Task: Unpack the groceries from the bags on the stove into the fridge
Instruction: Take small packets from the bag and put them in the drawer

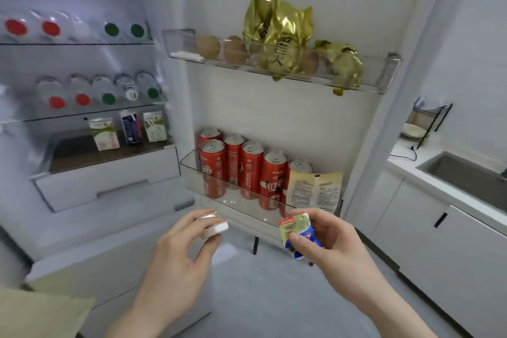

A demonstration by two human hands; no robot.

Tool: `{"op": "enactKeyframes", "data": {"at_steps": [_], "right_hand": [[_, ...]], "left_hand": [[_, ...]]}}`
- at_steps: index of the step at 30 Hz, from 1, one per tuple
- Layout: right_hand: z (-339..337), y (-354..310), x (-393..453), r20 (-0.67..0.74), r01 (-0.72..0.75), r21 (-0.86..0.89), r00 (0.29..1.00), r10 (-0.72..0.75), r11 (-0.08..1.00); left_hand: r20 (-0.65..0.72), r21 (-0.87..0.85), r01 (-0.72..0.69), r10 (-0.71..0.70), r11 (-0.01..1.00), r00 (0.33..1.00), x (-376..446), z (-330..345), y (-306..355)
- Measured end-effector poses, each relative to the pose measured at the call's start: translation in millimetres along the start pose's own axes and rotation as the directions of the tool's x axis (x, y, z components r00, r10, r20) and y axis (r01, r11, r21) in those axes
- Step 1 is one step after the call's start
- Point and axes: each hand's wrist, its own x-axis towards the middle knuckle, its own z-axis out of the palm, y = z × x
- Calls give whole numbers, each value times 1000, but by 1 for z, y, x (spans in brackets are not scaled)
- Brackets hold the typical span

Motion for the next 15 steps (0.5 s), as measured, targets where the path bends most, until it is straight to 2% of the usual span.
{"op": "enactKeyframes", "data": {"at_steps": [7,12,15], "right_hand": [[17,-15,62,142,56,52,988,-63,997],[28,-20,90,203,76,52,976,-85,996],[34,-24,108,216,97,28,971,-100,995]], "left_hand": [[-189,53,65,-54,997,981,20,-23,-9],[-241,27,117,-107,993,965,33,-30,-16],[-264,44,104,-89,994,960,53,-36,-22]]}}
